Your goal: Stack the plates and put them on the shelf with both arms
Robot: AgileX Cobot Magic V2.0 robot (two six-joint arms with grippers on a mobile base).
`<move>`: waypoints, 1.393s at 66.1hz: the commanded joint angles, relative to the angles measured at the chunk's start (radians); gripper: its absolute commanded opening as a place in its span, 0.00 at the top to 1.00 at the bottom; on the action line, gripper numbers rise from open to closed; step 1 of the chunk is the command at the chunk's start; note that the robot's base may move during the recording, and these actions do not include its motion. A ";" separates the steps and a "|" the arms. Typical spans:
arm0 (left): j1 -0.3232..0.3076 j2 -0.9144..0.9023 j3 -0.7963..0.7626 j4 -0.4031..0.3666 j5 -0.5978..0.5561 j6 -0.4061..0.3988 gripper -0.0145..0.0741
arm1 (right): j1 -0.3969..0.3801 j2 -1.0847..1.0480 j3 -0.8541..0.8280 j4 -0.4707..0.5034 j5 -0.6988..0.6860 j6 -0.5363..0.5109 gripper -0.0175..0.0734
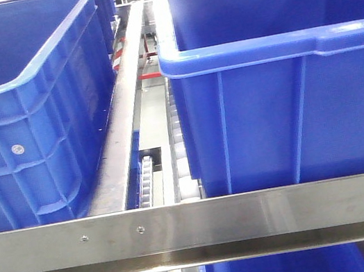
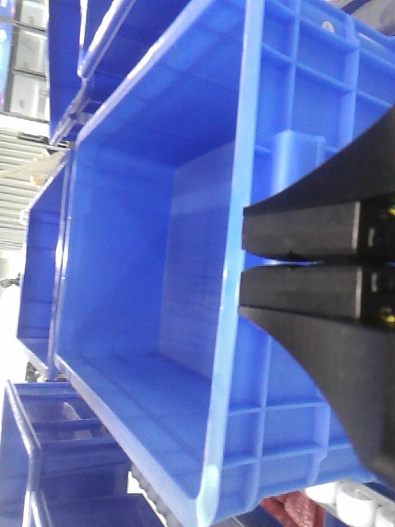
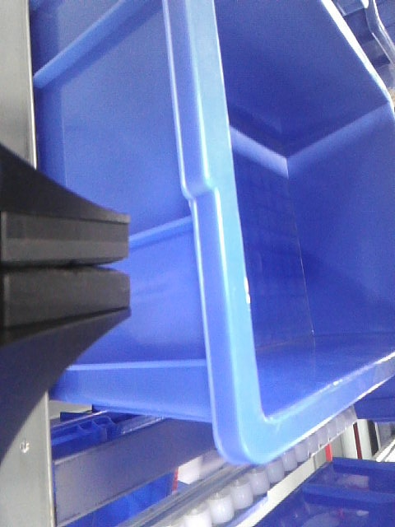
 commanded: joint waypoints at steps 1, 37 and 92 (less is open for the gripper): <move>0.004 -0.021 0.002 -0.049 -0.094 0.074 0.74 | -0.004 -0.018 0.001 0.001 -0.084 -0.006 0.75; 0.004 -0.021 0.002 -0.106 -0.098 0.100 0.74 | -0.004 -0.018 0.001 0.001 -0.084 -0.006 0.75; 0.004 -0.021 0.002 -0.106 -0.098 0.100 0.74 | -0.004 -0.018 0.001 0.001 -0.084 -0.006 0.75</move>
